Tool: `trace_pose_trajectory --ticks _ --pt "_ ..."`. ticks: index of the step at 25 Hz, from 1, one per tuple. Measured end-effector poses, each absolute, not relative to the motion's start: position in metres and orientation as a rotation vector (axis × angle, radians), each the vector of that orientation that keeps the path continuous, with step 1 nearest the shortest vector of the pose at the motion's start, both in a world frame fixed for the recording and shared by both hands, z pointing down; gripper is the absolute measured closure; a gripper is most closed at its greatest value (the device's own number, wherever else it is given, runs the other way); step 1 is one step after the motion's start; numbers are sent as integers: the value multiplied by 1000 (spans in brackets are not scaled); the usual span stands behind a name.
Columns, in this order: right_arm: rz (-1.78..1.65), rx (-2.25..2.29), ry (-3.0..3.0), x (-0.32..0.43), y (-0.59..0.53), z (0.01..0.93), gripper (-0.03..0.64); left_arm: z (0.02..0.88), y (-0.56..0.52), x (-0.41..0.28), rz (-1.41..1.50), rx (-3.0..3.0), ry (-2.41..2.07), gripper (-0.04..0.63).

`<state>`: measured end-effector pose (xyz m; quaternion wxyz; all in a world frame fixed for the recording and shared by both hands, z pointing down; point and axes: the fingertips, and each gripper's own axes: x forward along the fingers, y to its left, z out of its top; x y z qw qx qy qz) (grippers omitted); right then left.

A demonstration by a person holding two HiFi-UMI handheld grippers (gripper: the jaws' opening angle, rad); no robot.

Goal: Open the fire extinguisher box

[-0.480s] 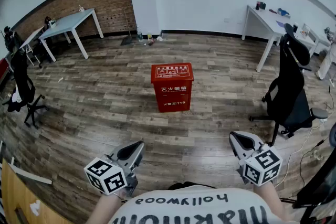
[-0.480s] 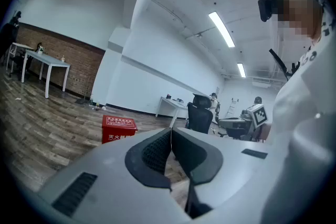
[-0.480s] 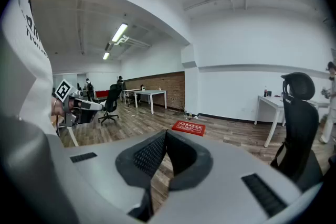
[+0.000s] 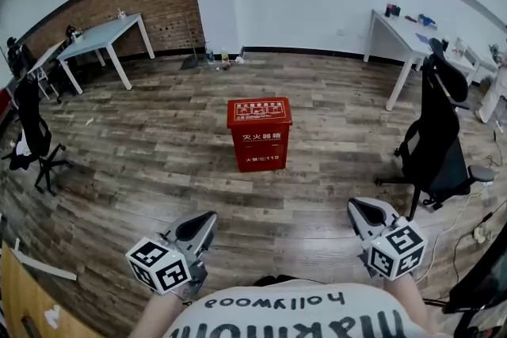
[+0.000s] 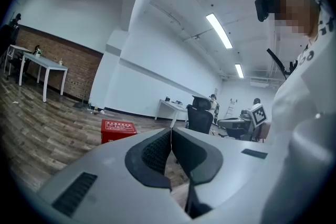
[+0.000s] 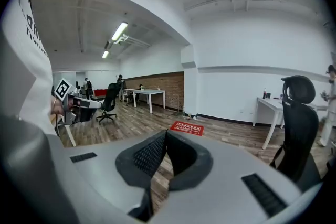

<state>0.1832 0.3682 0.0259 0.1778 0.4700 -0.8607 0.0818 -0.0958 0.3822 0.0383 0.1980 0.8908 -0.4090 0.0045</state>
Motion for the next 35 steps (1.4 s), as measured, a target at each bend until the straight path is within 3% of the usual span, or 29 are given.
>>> trace_pose_trajectory --ticks 9,10,12,14,19,22,35 --pt "190 1314 -2532 149 349 23 606 10 371 -131 -171 2634 -1227 586" --pt "173 1321 -2555 145 347 22 605 7 370 -137 -185 2662 -1271 564" --pt "132 1343 -2596 137 344 19 604 7 369 -146 -176 2708 -1310 391" --pt "103 1360 -2625 129 340 18 601 12 367 -153 -151 2740 -1292 367" --pt "166 1309 -2630 115 328 30 597 15 361 -155 -154 2771 -1253 386" --pt "213 1250 -2628 108 318 44 597 18 359 -154 -158 2784 -1251 555" --pt "234 1047 -2587 120 203 68 597 27 245 -134 -174 2650 -1393 569"
